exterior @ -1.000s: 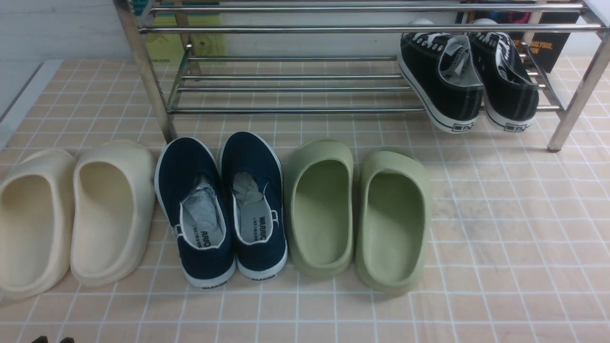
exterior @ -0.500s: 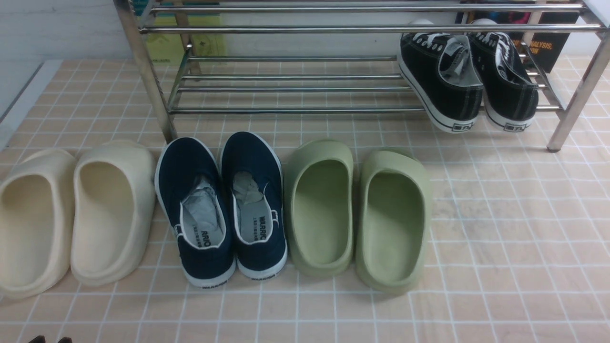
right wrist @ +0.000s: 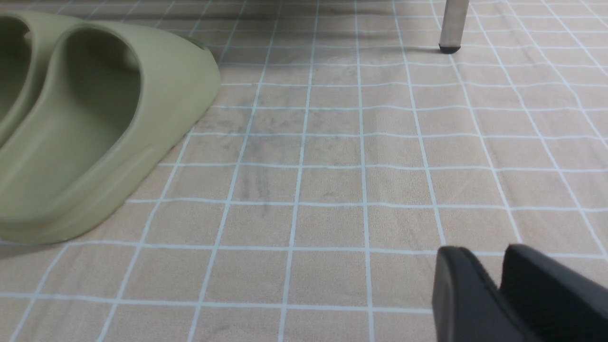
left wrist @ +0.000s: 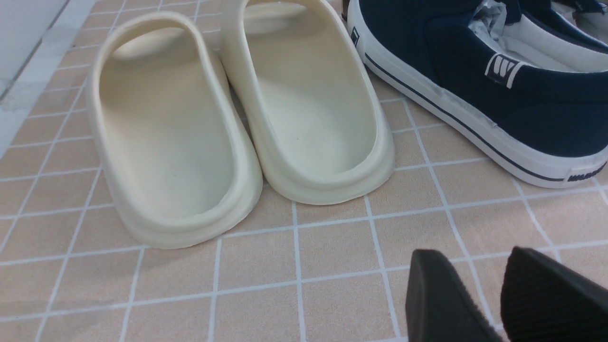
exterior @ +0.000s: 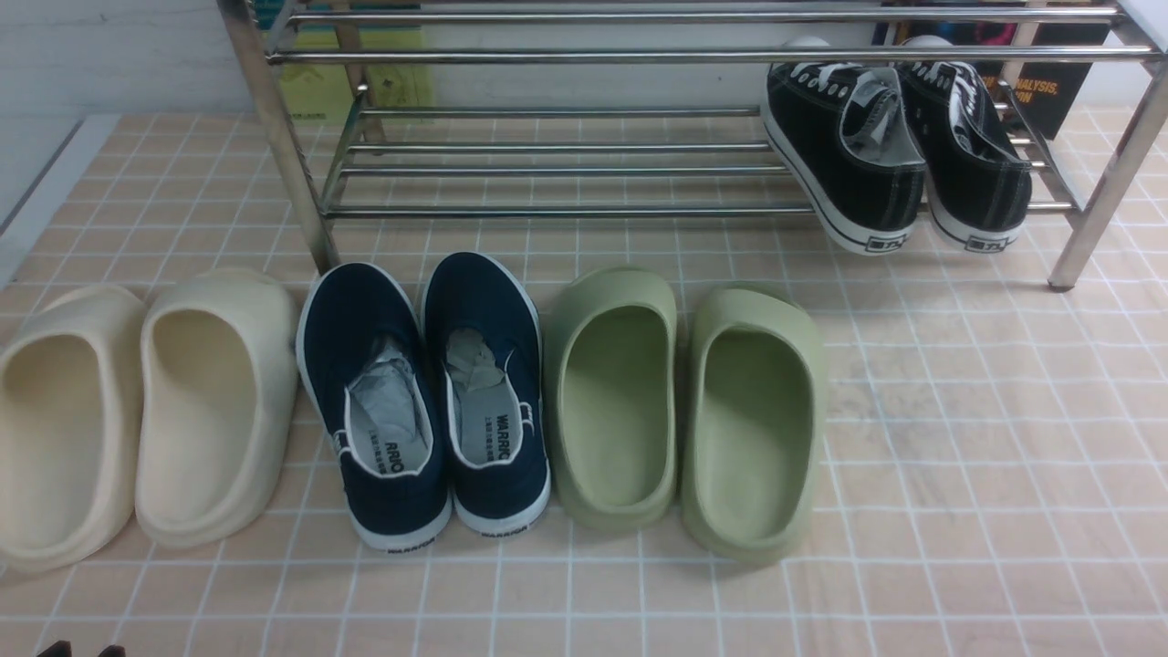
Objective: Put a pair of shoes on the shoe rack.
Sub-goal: Use the left arm to grab the shoe closest to it
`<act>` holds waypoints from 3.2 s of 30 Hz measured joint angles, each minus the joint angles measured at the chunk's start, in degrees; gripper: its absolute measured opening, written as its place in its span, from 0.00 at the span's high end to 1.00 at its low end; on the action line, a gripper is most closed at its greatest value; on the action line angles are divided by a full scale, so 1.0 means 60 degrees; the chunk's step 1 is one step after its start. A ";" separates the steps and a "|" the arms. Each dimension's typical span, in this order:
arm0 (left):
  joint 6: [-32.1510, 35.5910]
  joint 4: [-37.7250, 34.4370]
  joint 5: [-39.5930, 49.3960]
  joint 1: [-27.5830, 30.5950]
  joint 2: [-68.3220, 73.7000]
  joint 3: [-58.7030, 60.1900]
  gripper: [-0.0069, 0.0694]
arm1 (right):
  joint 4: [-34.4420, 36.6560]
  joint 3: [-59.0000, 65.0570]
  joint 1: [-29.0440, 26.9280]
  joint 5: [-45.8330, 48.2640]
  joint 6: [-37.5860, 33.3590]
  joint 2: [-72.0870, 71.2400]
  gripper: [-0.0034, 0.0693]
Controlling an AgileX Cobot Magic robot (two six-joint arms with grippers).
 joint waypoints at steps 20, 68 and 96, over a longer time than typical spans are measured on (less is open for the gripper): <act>0.0000 0.0034 -0.1048 0.0000 0.0000 0.0105 0.60 | 0.0000 0.0000 0.0000 0.0000 0.0000 0.0000 0.74; -0.1577 -0.2107 0.2263 0.0000 1.1303 -0.7722 0.83 | 0.0000 0.0000 0.0000 0.0000 0.0000 0.0000 0.65; -0.1639 -0.1909 0.0342 -0.1277 1.5521 -0.8869 0.84 | 0.0000 0.0000 0.0000 0.0000 -0.0007 0.0000 0.63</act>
